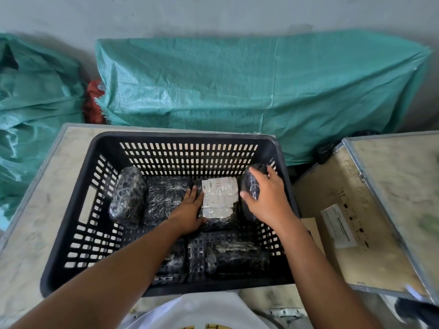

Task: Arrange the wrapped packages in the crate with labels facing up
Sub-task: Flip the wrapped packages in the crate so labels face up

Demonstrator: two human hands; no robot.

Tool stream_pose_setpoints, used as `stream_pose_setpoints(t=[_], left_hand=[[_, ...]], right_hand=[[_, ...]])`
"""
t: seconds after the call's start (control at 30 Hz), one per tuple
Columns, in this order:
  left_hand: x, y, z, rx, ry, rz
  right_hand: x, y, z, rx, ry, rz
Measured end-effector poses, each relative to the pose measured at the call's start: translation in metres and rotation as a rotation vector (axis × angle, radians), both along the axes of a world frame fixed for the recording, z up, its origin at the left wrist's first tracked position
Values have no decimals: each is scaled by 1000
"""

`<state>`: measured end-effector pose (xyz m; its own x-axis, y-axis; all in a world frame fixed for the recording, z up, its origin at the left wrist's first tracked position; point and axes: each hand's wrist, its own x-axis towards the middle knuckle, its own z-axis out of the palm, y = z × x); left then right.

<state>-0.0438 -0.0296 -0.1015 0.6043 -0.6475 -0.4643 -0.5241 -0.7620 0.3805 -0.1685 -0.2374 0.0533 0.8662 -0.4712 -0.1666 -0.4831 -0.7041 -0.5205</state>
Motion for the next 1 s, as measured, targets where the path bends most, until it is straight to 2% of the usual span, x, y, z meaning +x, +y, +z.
stream_pose_setpoints(t=[0.17,0.23,0.57,0.7,0.9,1.0], left_hand=[[-3,-5,1,-24,7,-7],[-4,-8,3,-28,10,-16],[-10,-13,17,-24,30,-40],[-20,-29,44,-181,160,-35],[-24,-36,100,-380,119,-92],[-35,-29,119,-509,110,-105]], right_hand=[[-20,1,-25,55,126,59],[-21,-1,-30,150,171,62],[-21,-4,-42,231,54,-32],[-25,-5,-41,218,22,-63],[-27,-6,-25,178,8,-73],[-30,-12,-6,260,-55,-127]])
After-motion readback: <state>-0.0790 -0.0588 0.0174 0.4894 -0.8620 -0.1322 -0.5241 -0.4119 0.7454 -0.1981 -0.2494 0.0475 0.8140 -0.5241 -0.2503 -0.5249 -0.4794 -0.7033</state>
